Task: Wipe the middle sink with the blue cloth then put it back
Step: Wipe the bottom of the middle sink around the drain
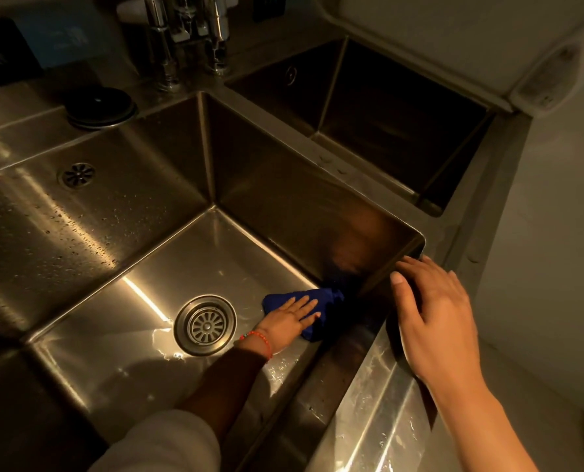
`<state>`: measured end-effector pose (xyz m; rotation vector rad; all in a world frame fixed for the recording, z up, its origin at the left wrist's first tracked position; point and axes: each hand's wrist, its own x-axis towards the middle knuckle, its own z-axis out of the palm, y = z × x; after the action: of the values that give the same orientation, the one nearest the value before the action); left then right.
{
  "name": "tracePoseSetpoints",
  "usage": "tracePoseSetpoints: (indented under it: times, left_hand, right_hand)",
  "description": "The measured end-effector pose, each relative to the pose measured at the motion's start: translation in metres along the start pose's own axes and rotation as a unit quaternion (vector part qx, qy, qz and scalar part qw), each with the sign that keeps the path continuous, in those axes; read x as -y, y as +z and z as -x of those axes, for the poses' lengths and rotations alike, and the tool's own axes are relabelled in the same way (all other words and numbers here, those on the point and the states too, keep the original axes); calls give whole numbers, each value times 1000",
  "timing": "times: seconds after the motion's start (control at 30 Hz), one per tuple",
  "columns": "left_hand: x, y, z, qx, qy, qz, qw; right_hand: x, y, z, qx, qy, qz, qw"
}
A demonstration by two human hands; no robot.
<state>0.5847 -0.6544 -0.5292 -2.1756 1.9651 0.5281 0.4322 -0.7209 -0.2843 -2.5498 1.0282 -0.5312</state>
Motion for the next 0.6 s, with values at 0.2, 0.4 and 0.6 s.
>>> tracePoseSetpoints:
  times: [0.2, 0.4, 0.6]
  left_hand:
    - [18, -4, 3, 12, 63, -30, 997]
    - [41, 0, 15, 10, 100, -38, 994]
    - [16, 9, 21, -22, 8, 14, 1000]
  right_hand:
    - [0, 0, 0, 2, 1, -6, 1000]
    - [-1, 0, 0, 2, 3, -7, 1000]
    - [1, -1, 0, 6, 4, -11, 1000]
